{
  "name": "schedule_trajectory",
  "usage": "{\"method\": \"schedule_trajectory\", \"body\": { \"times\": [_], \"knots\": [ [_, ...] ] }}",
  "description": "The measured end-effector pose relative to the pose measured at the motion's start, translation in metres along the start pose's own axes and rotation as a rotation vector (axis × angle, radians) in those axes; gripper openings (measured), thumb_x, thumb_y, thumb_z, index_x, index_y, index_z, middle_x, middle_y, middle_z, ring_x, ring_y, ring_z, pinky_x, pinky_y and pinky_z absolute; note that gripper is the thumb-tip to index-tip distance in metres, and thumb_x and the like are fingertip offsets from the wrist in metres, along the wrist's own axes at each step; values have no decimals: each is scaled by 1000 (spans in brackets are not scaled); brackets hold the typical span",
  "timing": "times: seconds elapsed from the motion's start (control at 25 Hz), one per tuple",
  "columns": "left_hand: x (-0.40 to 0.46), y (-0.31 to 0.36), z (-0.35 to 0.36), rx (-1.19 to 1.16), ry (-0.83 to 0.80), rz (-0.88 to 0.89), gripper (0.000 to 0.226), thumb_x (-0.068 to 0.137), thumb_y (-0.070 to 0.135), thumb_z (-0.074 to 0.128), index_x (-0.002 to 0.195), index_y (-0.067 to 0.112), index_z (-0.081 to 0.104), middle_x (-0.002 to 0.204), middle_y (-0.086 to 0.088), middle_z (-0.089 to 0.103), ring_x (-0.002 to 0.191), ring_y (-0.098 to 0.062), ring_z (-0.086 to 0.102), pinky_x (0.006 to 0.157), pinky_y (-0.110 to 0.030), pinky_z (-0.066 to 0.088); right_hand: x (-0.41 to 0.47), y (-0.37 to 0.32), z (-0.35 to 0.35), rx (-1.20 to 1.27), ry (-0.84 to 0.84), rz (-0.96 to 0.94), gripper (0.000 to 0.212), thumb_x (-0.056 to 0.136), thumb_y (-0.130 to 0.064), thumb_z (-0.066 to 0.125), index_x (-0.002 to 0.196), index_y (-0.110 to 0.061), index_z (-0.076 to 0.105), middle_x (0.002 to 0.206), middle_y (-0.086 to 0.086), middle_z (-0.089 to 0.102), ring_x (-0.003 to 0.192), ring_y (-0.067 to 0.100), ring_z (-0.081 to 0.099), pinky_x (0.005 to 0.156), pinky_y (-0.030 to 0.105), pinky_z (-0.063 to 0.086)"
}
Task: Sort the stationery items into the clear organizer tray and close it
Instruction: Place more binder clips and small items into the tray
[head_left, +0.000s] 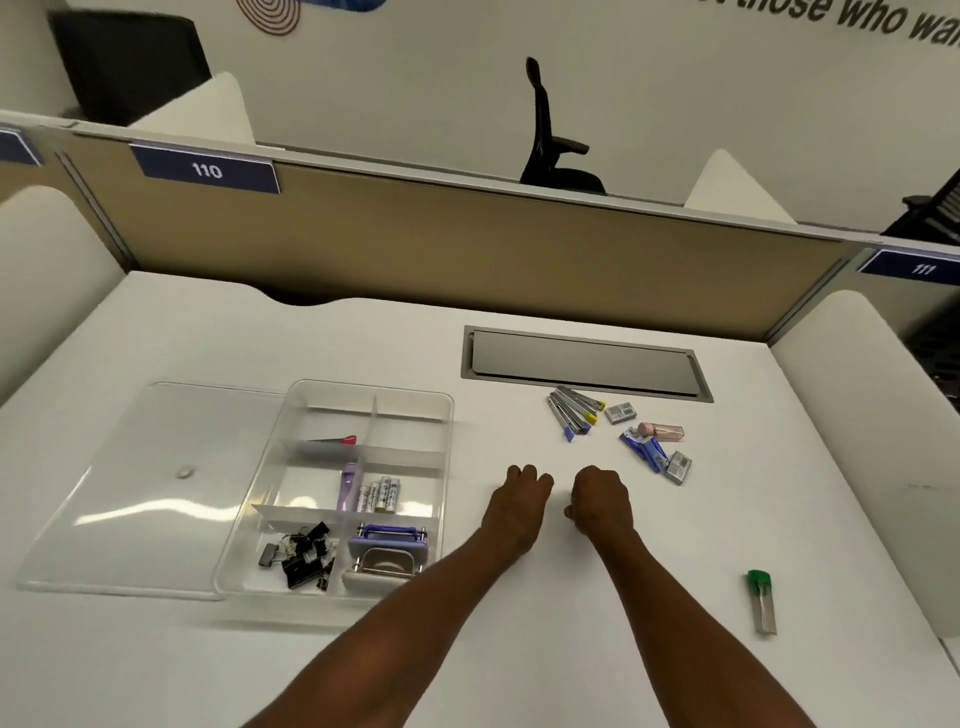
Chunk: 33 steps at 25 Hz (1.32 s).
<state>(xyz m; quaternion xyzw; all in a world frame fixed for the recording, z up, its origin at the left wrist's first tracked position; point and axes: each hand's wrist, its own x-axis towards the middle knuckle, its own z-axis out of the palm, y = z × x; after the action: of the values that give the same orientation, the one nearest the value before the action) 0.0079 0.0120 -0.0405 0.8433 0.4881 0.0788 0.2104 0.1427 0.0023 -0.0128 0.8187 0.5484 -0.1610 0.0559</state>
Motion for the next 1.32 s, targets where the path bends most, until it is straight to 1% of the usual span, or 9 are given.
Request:
{"method": "schedule_trajectory", "body": {
  "times": [0.12,0.24,0.4,0.56,0.68,0.8,0.92,1.16,1.32],
  "knots": [
    [-18,-1,1,-200,32,-98,29,87,-3,48,111,9,58,111,-12,58,105,-28,52,84,-35,46,-23,-8,15,192,101,1,15,87,-11,65,102,-12,68,106,6,68,101,23,63,84,30,50],
    [-30,1,-9,-548,116,-315,26,78,-5,55,97,7,70,98,-11,70,94,-23,65,79,-31,52,-50,-19,30,765,129,111,16,84,-8,68,96,-17,73,91,3,74,87,24,70,74,28,51],
    [-47,3,-29,-847,154,-458,23,78,-2,60,87,13,74,93,-5,74,84,-16,69,74,-27,59,-85,-46,41,1668,-120,446,16,89,-1,62,99,-8,73,93,15,74,86,30,69,73,39,57],
    [-72,0,-45,-1006,210,-441,14,86,10,66,88,21,74,86,5,74,70,-7,70,66,-21,60,-108,-70,29,2071,-183,492,18,95,-13,60,109,-4,66,106,16,67,93,24,64,79,37,53],
    [-92,-4,-64,-944,398,-432,12,89,18,63,90,27,72,93,9,73,86,-4,67,79,-20,56,-123,-101,13,2161,-292,411,29,99,-27,56,118,-7,64,118,14,66,109,27,65,92,38,52],
    [-115,-18,-84,-1007,512,-498,13,93,28,60,86,36,67,95,12,70,92,-5,65,84,-25,55,-139,-137,6,2205,-453,335,38,98,-37,54,123,-9,63,120,14,65,120,30,60,109,42,43],
    [-139,-45,-104,-1141,554,-552,23,98,37,51,87,33,71,89,10,73,85,-5,69,79,-30,58,-154,-168,1,2167,-564,256,39,99,-40,52,115,-8,68,112,14,70,113,29,64,99,39,50],
    [-179,-99,-131,-1394,564,-685,55,92,71,33,95,34,73,91,6,76,85,-12,72,66,-27,53,-177,-223,16,1984,-719,109,52,99,-48,49,128,-8,65,127,17,67,114,26,66,91,36,55],
    [-197,-127,-140,-1498,583,-756,72,82,80,20,100,33,72,111,3,68,101,-14,62,75,-34,49,-183,-243,29,1837,-708,129,59,96,-57,48,135,-14,58,134,16,59,126,31,55,109,43,43]
  ]
}}
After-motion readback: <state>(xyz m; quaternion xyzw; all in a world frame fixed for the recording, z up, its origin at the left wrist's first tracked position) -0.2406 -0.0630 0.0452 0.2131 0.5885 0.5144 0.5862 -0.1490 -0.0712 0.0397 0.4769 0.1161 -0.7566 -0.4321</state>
